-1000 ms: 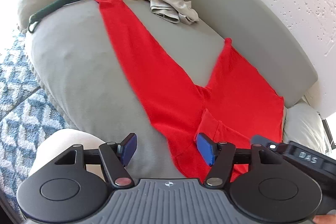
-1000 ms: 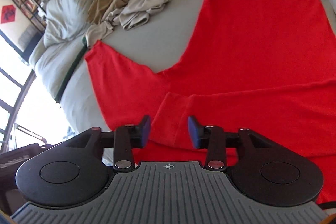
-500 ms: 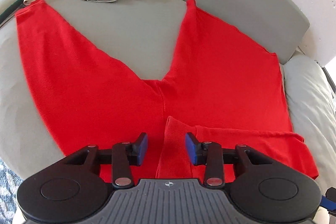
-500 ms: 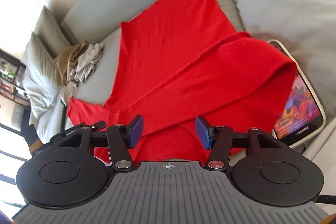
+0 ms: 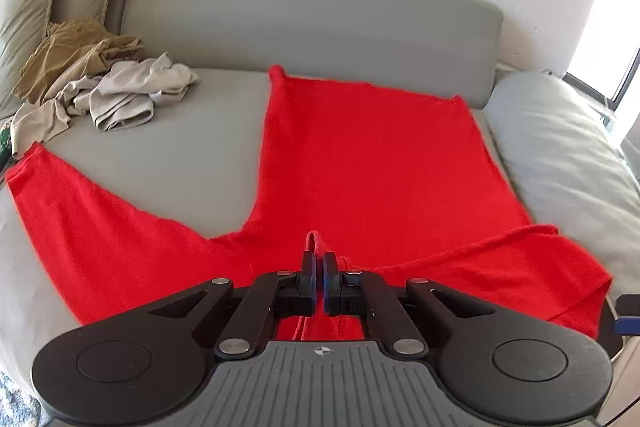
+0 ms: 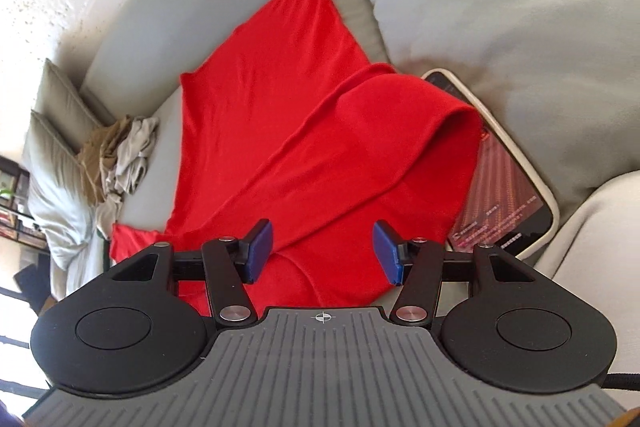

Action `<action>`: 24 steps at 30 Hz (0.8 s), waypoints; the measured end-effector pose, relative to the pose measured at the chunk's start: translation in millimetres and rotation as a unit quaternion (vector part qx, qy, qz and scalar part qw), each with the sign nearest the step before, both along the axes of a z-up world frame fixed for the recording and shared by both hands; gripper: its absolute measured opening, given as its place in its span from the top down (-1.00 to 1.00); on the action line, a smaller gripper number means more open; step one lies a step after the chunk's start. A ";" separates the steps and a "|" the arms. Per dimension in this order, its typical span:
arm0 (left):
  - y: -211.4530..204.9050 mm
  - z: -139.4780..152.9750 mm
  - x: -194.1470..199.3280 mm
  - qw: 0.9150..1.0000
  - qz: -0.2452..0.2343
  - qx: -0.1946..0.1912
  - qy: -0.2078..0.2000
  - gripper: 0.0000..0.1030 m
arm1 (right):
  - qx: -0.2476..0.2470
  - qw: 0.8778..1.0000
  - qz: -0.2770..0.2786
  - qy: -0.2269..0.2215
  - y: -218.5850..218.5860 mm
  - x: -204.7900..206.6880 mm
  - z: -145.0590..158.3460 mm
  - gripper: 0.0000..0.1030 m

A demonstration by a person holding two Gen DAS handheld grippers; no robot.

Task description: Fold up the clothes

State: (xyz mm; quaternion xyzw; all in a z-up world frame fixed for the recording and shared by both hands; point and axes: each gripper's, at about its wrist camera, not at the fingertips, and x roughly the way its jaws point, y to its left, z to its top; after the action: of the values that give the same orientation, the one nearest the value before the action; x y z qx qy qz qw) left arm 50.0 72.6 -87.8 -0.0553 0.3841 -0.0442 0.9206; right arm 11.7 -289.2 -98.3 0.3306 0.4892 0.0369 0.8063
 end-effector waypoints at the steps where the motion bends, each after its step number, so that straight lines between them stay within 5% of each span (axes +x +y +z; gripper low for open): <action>1: 2.2 6.4 -1.0 1.000 0.002 -0.010 -0.007 0.99 | 0.000 1.000 -0.007 0.001 -3.6 -0.5 -1.0 -0.12; 7: 41.6 6.7 19.7 0.995 0.065 -0.077 0.029 0.99 | -0.021 0.997 -0.072 -0.036 -30.5 -3.2 -4.1 -0.12; 9: 47.2 -3.0 25.6 0.993 0.072 -0.082 0.045 0.99 | -0.030 0.994 -0.095 -0.053 -39.8 -3.9 -5.0 0.04; 11: 51.0 -10.6 27.6 0.991 0.077 -0.092 0.058 0.99 | -0.039 0.990 -0.119 -0.069 -49.1 -4.6 -5.9 0.43; 14: 54.7 -17.0 28.0 0.989 0.085 -0.097 0.065 0.99 | 0.017 0.989 -0.137 -0.055 -61.0 -0.5 -22.8 0.42; 24: 61.2 -22.8 33.4 0.987 0.094 -0.108 0.078 0.99 | 0.071 0.981 -0.173 -0.061 -65.5 10.2 -58.9 0.40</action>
State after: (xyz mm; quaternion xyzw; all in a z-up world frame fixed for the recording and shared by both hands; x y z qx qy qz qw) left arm 83.4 133.7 -110.6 -0.1939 0.4410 0.0056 0.8763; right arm 21.8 -354.7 -157.2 0.4634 0.3708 -0.0487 0.8034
